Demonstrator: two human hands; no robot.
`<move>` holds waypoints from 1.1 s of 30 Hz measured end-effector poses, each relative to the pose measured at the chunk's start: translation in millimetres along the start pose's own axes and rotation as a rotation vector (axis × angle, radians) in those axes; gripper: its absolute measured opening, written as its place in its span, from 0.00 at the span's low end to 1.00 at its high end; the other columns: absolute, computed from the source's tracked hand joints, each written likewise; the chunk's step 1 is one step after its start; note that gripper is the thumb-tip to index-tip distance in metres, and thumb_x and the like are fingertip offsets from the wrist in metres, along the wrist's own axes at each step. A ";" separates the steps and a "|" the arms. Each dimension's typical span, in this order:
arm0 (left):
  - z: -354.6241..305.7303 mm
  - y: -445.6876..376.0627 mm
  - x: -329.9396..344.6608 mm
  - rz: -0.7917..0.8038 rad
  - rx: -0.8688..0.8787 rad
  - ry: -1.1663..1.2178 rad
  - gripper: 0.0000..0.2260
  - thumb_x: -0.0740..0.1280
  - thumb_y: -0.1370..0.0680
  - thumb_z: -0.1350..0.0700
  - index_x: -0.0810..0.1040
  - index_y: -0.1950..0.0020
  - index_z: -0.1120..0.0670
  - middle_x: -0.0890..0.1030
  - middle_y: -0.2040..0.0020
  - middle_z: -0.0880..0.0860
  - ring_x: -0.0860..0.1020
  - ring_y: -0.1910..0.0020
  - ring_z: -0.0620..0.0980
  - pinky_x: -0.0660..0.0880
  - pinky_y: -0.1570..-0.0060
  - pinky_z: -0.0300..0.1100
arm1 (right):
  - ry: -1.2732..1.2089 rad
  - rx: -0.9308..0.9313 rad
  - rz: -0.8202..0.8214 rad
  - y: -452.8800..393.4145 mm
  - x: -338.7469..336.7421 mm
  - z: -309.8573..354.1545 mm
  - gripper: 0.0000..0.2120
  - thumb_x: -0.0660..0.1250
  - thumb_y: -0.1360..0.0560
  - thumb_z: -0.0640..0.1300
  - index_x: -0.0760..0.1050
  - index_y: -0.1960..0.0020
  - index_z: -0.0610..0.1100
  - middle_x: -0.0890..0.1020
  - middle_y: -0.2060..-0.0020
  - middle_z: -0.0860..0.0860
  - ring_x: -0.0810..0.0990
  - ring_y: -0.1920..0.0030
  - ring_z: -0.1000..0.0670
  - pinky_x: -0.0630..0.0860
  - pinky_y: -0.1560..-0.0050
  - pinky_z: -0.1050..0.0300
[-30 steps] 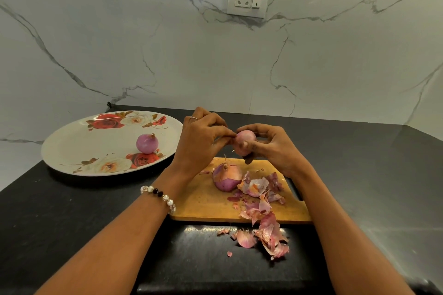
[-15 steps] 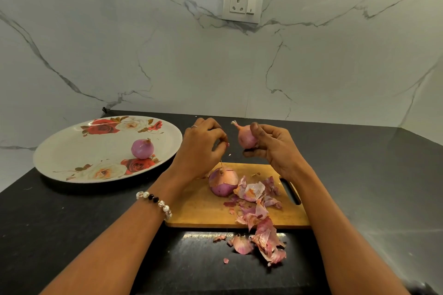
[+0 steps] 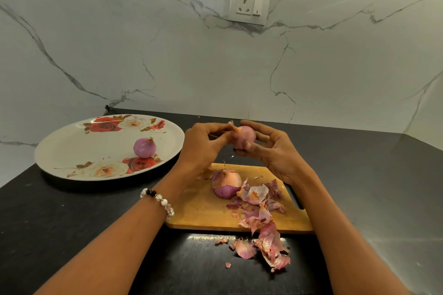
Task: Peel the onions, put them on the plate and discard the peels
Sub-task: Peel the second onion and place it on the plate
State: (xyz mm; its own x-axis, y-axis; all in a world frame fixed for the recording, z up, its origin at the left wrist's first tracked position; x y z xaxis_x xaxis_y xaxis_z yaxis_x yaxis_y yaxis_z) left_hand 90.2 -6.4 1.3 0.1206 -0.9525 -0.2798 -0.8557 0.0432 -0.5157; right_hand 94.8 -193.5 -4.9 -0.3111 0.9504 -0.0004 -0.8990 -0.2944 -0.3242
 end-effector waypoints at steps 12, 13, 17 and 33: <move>-3.0 1.5 -1.5 -0.060 -0.117 0.243 0.07 0.72 0.28 0.65 0.84 0.56 0.53 0.84 0.57 0.51 0.83 0.56 0.51 0.81 0.60 0.40 | 0.205 -0.072 -0.014 1.7 3.2 2.2 0.29 0.77 0.35 0.42 0.76 0.35 0.46 0.80 0.40 0.45 0.82 0.41 0.44 0.80 0.40 0.47; -2.8 1.6 -2.2 -0.067 -0.107 0.229 0.08 0.72 0.28 0.65 0.83 0.56 0.53 0.84 0.57 0.51 0.83 0.56 0.50 0.81 0.60 0.39 | 0.202 -0.062 -0.011 1.9 3.6 1.8 0.27 0.76 0.34 0.43 0.77 0.35 0.45 0.81 0.42 0.45 0.82 0.42 0.44 0.80 0.40 0.47; -3.8 3.5 -2.9 -0.086 -0.099 0.240 0.13 0.73 0.28 0.64 0.81 0.46 0.53 0.84 0.55 0.50 0.83 0.56 0.44 0.79 0.60 0.34 | 0.253 -0.087 -0.046 2.2 4.9 2.6 0.27 0.78 0.36 0.42 0.79 0.38 0.44 0.82 0.44 0.45 0.82 0.43 0.44 0.81 0.42 0.48; -4.1 7.9 -1.6 0.095 -0.400 0.507 0.09 0.71 0.28 0.65 0.83 0.48 0.61 0.85 0.53 0.58 0.84 0.55 0.55 0.81 0.53 0.50 | 0.250 -0.173 -0.070 1.8 4.7 3.0 0.29 0.80 0.40 0.38 0.77 0.40 0.44 0.81 0.42 0.49 0.81 0.42 0.48 0.81 0.47 0.56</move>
State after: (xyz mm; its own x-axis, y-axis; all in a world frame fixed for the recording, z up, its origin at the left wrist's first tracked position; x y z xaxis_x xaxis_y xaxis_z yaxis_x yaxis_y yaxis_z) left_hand 81.2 -5.7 1.0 -0.1338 -0.9784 0.1575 -0.9839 0.1121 -0.1390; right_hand 90.8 -189.9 -2.6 -0.1461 0.9693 -0.1980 -0.8431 -0.2267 -0.4876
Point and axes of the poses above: each hand's wrist, its own y-axis away from the middle knuckle, its own x-axis out of the palm, z = x × y, the point moved 1 cm from there along -y, towards the middle knuckle
